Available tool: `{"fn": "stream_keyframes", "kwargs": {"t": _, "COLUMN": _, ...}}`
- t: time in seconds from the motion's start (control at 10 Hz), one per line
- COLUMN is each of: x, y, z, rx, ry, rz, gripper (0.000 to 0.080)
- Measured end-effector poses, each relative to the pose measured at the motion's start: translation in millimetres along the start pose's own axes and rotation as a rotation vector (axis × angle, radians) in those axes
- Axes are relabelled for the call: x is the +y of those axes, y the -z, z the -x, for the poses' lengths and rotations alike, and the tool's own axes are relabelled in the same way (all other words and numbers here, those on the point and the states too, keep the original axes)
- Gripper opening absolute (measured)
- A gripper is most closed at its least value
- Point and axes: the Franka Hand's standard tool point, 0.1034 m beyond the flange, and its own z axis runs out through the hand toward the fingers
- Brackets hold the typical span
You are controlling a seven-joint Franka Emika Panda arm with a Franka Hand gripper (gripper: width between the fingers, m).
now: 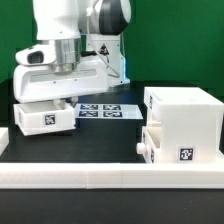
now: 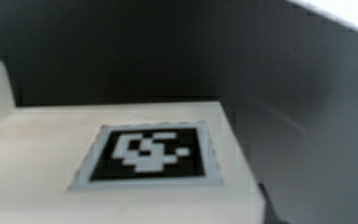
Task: Assemble drawer
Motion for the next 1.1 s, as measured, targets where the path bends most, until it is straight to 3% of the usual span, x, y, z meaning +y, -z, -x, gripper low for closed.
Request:
{"fn": "stream_keyframes", "kwargs": {"t": 0.2, "x": -11.2, "y": 11.7, "z": -39.1, "rx": 0.011, "ry": 0.057, "rz": -0.011, "gripper": 0.0041}}
{"fn": "stream_keyframes", "kwargs": {"t": 0.5, "x": -9.7, "y": 23.3, "z": -87.4, "rx": 0.015, "ry": 0.145, "rz": -0.04, "gripper": 0.0041}}
{"fn": "stream_keyframes", "kwargs": {"t": 0.8, "x": -9.5, "y": 22.5, "z": -89.4, "rx": 0.016, "ry": 0.181, "rz": -0.041, "gripper": 0.0041}}
{"fn": "stream_keyframes", "kwargs": {"t": 1.1, "x": -4.2, "y": 22.7, "z": -90.3, "rx": 0.019, "ry": 0.458, "rz": -0.037, "gripper": 0.0041}}
